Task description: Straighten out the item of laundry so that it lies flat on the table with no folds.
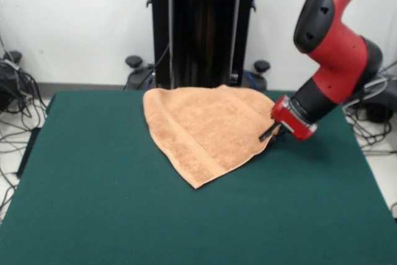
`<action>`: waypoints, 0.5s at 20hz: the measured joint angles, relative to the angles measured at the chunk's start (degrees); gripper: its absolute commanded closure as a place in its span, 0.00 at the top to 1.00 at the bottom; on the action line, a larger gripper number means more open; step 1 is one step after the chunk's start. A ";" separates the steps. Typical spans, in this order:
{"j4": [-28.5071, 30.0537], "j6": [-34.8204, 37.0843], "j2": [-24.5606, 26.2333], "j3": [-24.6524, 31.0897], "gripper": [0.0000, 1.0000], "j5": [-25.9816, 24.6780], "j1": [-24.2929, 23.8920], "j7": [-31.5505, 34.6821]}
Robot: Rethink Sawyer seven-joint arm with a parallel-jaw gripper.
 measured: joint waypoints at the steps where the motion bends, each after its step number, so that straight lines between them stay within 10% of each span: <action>1: -0.34 0.15 0.07 -0.01 0.00 -0.01 -0.25 0.00; 10: -1.61 0.98 0.11 -0.11 0.00 -0.42 -1.49 0.00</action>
